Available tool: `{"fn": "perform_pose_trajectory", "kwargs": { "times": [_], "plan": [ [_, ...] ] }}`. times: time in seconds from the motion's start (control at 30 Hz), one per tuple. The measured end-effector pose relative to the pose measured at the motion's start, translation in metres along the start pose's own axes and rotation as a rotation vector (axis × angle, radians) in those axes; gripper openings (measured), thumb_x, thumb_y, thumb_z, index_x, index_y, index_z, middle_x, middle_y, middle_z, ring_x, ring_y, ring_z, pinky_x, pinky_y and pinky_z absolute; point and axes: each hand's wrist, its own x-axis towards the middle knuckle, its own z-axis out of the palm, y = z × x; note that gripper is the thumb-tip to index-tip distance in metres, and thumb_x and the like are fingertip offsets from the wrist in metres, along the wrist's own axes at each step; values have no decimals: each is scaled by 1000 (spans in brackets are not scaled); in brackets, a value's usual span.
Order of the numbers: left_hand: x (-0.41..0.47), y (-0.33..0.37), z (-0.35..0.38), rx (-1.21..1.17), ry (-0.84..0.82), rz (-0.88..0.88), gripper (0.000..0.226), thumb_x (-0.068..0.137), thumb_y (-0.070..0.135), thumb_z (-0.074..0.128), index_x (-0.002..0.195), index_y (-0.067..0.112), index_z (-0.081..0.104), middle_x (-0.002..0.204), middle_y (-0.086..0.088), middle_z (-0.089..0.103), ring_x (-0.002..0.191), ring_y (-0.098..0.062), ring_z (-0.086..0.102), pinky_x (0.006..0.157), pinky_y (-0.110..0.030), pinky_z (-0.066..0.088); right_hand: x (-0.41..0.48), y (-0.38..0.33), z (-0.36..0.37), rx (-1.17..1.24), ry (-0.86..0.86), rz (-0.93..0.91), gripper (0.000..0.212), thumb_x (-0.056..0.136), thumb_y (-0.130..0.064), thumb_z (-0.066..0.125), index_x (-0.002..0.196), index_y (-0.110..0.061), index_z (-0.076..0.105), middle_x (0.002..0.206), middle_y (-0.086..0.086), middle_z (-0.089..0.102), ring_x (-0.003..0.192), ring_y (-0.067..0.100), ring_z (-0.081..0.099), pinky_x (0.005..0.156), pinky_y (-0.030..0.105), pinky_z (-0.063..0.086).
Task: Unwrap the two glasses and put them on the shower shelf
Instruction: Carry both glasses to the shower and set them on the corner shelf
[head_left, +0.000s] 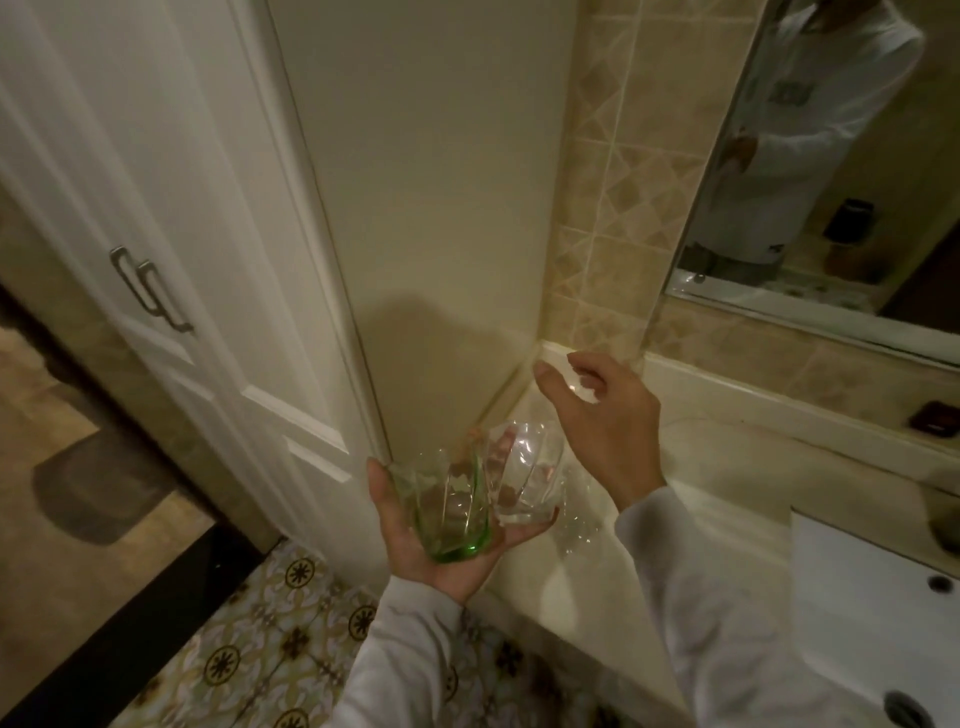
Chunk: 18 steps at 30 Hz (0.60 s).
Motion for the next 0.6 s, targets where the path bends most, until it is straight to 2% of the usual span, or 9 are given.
{"fn": "perform_pose_trajectory", "kwargs": {
  "times": [0.1, 0.17, 0.23, 0.27, 0.37, 0.47, 0.6],
  "plan": [
    [-1, 2, 4, -12, 87, -26, 107, 69, 86, 60, 148, 15, 44, 161, -15, 32, 150, -44, 18, 108, -82, 9, -26, 9, 3, 141, -171, 211, 96, 61, -82, 69, 137, -24, 60, 119, -9, 70, 105, 3, 65, 90, 24, 50],
    [-2, 1, 12, 23, 125, -54, 103, 68, 82, 65, 144, 15, 51, 156, -16, 40, 146, -45, 27, 107, -82, 13, -51, 16, 7, 235, -224, 309, 101, 56, -81, 77, 138, -25, 58, 120, -8, 72, 105, 5, 68, 91, 30, 53],
    [-8, 1, 17, 59, 117, -111, 93, 70, 79, 65, 137, 13, 59, 146, -16, 53, 138, -44, 44, 108, -78, 21, -77, 25, 11, 347, -178, 348, 89, 51, -74, 87, 121, -23, 67, 113, -2, 77, 101, 18, 74, 95, 47, 58],
    [-12, -1, 18, 74, 100, -147, 89, 73, 78, 63, 132, 12, 63, 141, -17, 58, 134, -43, 49, 107, -75, 26, -89, 27, 12, 399, -137, 360, 85, 49, -70, 90, 113, -18, 69, 111, 2, 78, 100, 21, 75, 96, 50, 58],
    [-29, -8, 14, 101, 133, -256, 87, 75, 79, 61, 131, 13, 65, 140, -19, 59, 132, -44, 51, 104, -72, 34, -128, 31, 8, 502, -6, 368, 83, 49, -62, 94, 109, -10, 72, 107, 7, 79, 99, 21, 77, 91, 44, 60],
    [-49, -19, 15, 29, 179, -359, 88, 72, 76, 68, 130, 10, 65, 141, -23, 56, 130, -46, 52, 102, -70, 37, -167, 32, -3, 535, 96, 347, 50, 66, -44, 92, 101, -12, 77, 100, 9, 81, 96, 23, 78, 83, 37, 62],
    [-72, -44, 15, 110, 213, -511, 95, 71, 80, 66, 135, 10, 61, 144, -23, 53, 133, -46, 48, 110, -69, 30, -221, 32, -24, 519, 244, 354, 40, 74, -39, 88, 103, -14, 76, 100, 6, 81, 96, 24, 77, 84, 38, 62]
  ]
}}
